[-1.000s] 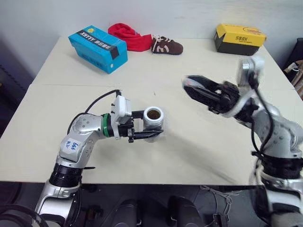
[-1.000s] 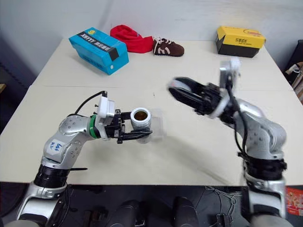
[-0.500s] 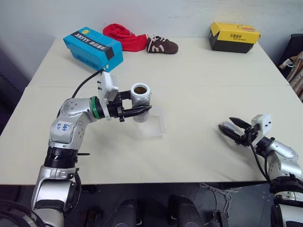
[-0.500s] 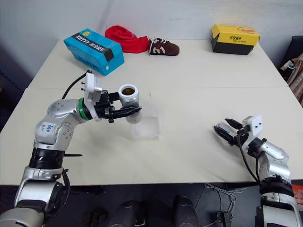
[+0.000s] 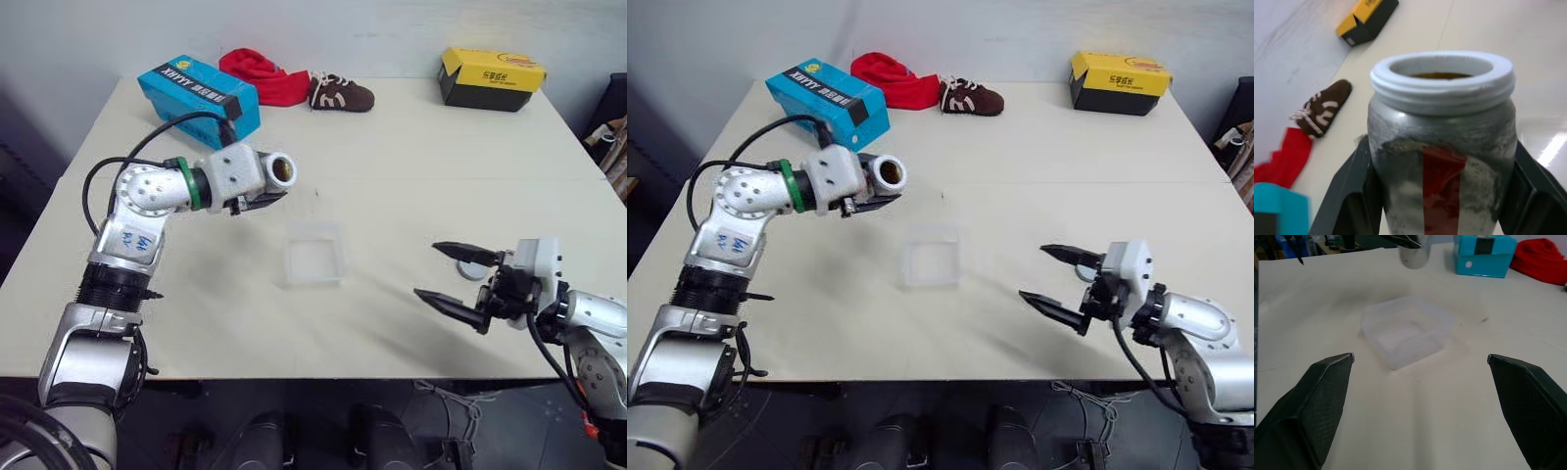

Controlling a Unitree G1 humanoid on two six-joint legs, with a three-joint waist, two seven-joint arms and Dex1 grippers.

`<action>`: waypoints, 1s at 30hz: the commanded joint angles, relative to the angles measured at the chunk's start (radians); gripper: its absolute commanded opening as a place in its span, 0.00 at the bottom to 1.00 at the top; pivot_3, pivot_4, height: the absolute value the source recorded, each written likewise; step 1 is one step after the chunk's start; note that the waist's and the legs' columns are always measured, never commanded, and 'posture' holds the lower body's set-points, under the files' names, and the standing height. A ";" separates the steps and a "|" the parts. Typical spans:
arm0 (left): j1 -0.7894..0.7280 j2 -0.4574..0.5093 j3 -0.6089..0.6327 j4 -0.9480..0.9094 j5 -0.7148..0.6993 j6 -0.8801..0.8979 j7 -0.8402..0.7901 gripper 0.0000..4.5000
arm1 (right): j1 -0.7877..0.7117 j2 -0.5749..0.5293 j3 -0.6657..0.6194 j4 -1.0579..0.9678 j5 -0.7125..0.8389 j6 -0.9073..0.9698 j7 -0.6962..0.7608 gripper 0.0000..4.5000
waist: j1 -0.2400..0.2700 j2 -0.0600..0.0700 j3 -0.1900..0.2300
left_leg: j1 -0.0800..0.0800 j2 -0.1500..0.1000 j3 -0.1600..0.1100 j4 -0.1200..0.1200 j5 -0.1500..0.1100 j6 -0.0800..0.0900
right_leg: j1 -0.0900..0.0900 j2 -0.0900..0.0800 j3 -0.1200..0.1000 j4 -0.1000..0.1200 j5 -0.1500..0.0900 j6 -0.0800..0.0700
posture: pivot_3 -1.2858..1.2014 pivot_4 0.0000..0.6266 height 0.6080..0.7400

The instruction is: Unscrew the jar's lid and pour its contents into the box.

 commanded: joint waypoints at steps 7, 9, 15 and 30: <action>-0.133 0.037 -0.169 0.071 0.749 -0.491 0.768 0.53 | 0.043 0.020 -0.006 -0.057 -0.002 0.028 -0.062 1.00 | 0.019 -0.001 0.000 | -0.003 -0.004 0.000 0.000 -0.002 0.004 | -0.002 -0.001 -0.003 0.000 0.000 0.000 | 0.52 0.24 1.00; -0.166 0.067 -0.252 0.048 0.988 -0.441 1.024 0.53 | 0.044 0.023 -0.006 -0.061 -0.002 0.032 -0.073 1.00 | 0.019 -0.001 0.000 | -0.003 -0.005 0.001 0.000 -0.003 0.006 | -0.002 -0.001 -0.003 0.000 0.001 0.002 | 0.52 0.24 1.00; -0.233 0.064 -0.414 0.088 1.350 -0.198 1.449 0.53 | 0.043 0.041 0.007 -0.078 0.000 0.043 -0.107 1.00 | 0.017 -0.001 0.001 | -0.003 -0.007 0.003 0.000 -0.004 0.011 | -0.002 -0.002 -0.002 -0.001 0.002 0.004 | 0.52 0.24 1.00; -0.197 0.086 -0.503 0.115 1.381 -0.114 1.599 0.53 | 0.029 0.075 0.033 -0.110 0.007 0.073 -0.163 1.00 | 0.016 -0.003 0.001 | -0.003 -0.007 0.002 0.000 -0.004 0.011 | -0.002 -0.004 -0.003 0.001 0.002 0.005 | 0.52 0.24 1.00</action>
